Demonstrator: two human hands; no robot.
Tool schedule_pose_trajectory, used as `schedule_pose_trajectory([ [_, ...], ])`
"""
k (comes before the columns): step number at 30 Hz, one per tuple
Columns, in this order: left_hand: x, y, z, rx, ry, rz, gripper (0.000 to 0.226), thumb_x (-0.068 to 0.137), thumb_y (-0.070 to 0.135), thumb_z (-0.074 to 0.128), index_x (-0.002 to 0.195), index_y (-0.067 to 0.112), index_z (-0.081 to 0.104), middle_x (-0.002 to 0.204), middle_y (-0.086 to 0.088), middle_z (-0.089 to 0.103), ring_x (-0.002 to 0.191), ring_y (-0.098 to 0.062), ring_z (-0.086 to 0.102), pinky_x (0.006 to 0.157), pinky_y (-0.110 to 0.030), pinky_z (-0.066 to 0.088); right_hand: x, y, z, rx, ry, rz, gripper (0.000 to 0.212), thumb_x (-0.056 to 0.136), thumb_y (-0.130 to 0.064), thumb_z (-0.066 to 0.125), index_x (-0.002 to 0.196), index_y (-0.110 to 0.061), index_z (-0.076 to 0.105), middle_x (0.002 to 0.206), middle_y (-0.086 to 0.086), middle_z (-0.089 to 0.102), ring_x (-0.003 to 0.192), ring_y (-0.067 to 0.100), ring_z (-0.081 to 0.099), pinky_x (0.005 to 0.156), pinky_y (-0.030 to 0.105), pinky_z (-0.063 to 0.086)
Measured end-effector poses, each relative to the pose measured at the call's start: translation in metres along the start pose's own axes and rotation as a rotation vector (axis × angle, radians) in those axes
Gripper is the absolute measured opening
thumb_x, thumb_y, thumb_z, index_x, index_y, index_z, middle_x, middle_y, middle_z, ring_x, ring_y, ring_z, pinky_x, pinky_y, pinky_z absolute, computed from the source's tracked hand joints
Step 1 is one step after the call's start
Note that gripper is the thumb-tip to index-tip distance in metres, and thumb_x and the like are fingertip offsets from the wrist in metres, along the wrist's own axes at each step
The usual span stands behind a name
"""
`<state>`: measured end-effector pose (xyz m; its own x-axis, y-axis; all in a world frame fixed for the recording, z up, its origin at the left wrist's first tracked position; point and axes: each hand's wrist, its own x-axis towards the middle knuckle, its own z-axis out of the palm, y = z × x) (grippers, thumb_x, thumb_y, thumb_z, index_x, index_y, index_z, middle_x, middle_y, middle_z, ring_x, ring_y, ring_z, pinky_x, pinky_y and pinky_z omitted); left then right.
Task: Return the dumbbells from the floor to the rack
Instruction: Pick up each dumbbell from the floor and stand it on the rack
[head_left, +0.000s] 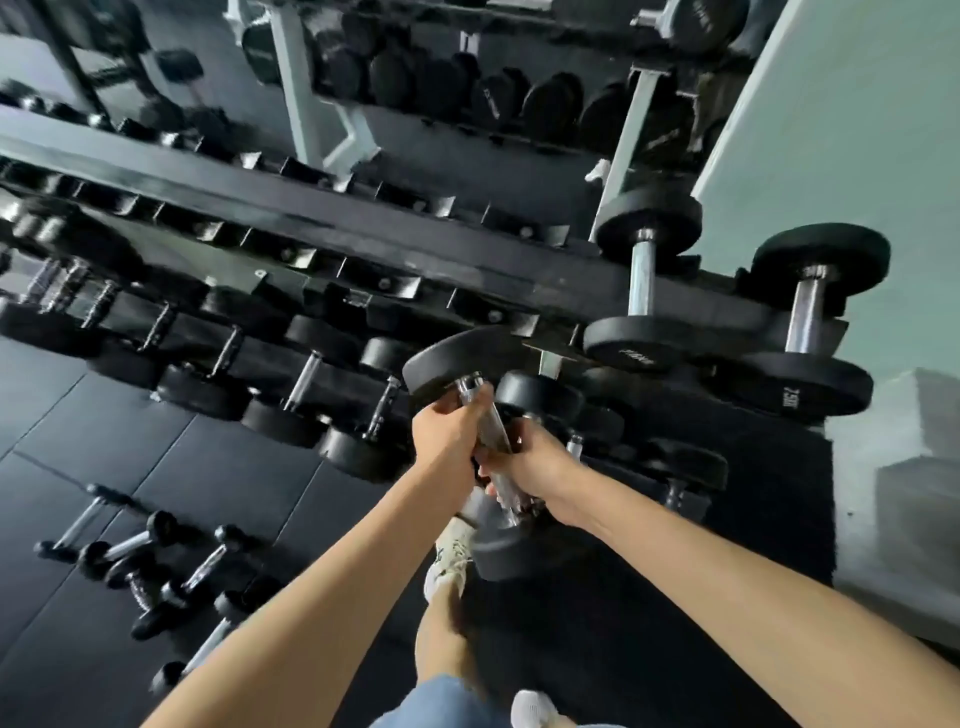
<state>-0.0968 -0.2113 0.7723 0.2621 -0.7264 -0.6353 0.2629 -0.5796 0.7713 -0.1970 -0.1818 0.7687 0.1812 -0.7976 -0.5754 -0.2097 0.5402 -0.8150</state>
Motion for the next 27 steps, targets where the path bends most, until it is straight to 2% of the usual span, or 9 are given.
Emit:
schedule_pose_trajectory([
  [4, 0.050, 0.040, 0.045, 0.066, -0.099, -0.058, 0.015, 0.078, 0.019, 0.077, 0.074, 0.014, 0.063, 0.075, -0.003, 0.064, 0.069, -0.017, 0.061, 0.059, -0.027, 0.049, 0.056, -0.026, -0.027, 0.024, 0.167, 0.046, 0.021, 0.087, -0.019, 0.068, 0.102, -0.008, 0.059, 0.089, 0.009, 0.066, 0.077, 0.021, 0.062, 0.054, 0.025, 0.044],
  [6, 0.077, 0.062, 0.068, 0.114, -0.141, -0.063, 0.014, 0.078, 0.016, 0.077, 0.072, 0.013, 0.064, 0.075, -0.003, 0.065, 0.070, -0.018, 0.062, 0.064, -0.029, 0.053, 0.085, -0.043, -0.041, 0.077, 0.212, 0.058, 0.030, 0.084, -0.019, 0.071, 0.108, -0.005, 0.059, 0.088, 0.008, 0.065, 0.076, 0.022, 0.062, 0.050, 0.023, 0.040],
  [8, 0.105, 0.084, 0.089, 0.167, -0.168, -0.067, 0.014, 0.077, 0.014, 0.076, 0.069, 0.014, 0.065, 0.073, -0.004, 0.065, 0.075, -0.022, 0.064, 0.077, -0.035, 0.055, 0.111, -0.062, -0.053, 0.131, 0.249, 0.061, 0.008, 0.086, -0.009, 0.068, 0.090, -0.010, 0.061, 0.079, 0.003, 0.063, 0.070, 0.015, 0.060, 0.046, 0.016, 0.043],
  [10, 0.135, 0.104, 0.107, 0.214, -0.190, -0.076, 0.015, 0.077, 0.013, 0.076, 0.067, 0.016, 0.065, 0.071, -0.003, 0.064, 0.077, -0.023, 0.063, 0.080, -0.034, 0.054, 0.135, -0.083, -0.062, 0.189, 0.279, 0.056, 0.018, 0.087, -0.001, 0.064, 0.079, -0.016, 0.059, 0.077, 0.003, 0.063, 0.067, 0.012, 0.059, 0.046, 0.010, 0.046],
  [15, 0.204, 0.144, 0.144, 0.314, -0.277, -0.061, 0.009, 0.081, 0.014, 0.074, 0.077, 0.011, 0.066, 0.069, 0.000, 0.062, 0.068, -0.016, 0.058, 0.061, -0.024, 0.048, 0.204, -0.117, -0.077, 0.286, 0.349, 0.053, 0.003, 0.088, -0.002, 0.062, 0.086, 0.000, 0.064, 0.080, 0.018, 0.060, 0.072, 0.026, 0.057, 0.054, 0.024, 0.051],
  [20, 0.257, 0.163, 0.164, 0.401, -0.343, -0.049, 0.009, 0.082, 0.019, 0.072, 0.086, 0.012, 0.067, 0.075, 0.002, 0.063, 0.073, -0.014, 0.059, 0.054, -0.021, 0.044, 0.256, -0.134, -0.085, 0.338, 0.418, 0.058, 0.023, 0.089, 0.001, 0.060, 0.071, -0.012, 0.055, 0.069, 0.009, 0.059, 0.062, 0.019, 0.057, 0.054, 0.025, 0.048],
  [24, 0.289, 0.157, 0.171, 0.436, -0.360, -0.076, 0.014, 0.082, 0.020, 0.072, 0.093, 0.011, 0.069, 0.083, 0.001, 0.065, 0.077, -0.016, 0.060, 0.054, -0.021, 0.044, 0.287, -0.126, -0.087, 0.374, 0.443, 0.136, 0.012, 0.090, -0.002, 0.061, 0.087, -0.009, 0.052, 0.091, 0.016, 0.063, 0.081, 0.025, 0.061, 0.063, 0.026, 0.051],
  [26, 0.300, 0.150, 0.172, 0.436, -0.366, -0.070, 0.009, 0.082, 0.019, 0.073, 0.076, 0.016, 0.067, 0.077, 0.003, 0.065, 0.073, -0.015, 0.060, 0.058, -0.022, 0.046, 0.298, -0.119, -0.087, 0.399, 0.441, 0.165, 0.019, 0.090, -0.004, 0.062, 0.105, -0.001, 0.051, 0.097, 0.015, 0.063, 0.078, 0.020, 0.063, 0.057, 0.019, 0.053],
  [27, 0.305, 0.147, 0.173, 0.437, -0.371, -0.060, 0.017, 0.081, 0.019, 0.073, 0.068, 0.022, 0.063, 0.073, 0.004, 0.064, 0.072, -0.014, 0.060, 0.064, -0.024, 0.048, 0.303, -0.115, -0.088, 0.409, 0.440, 0.172, 0.026, 0.089, -0.005, 0.063, 0.112, 0.000, 0.050, 0.096, 0.012, 0.063, 0.076, 0.018, 0.063, 0.055, 0.017, 0.052],
])
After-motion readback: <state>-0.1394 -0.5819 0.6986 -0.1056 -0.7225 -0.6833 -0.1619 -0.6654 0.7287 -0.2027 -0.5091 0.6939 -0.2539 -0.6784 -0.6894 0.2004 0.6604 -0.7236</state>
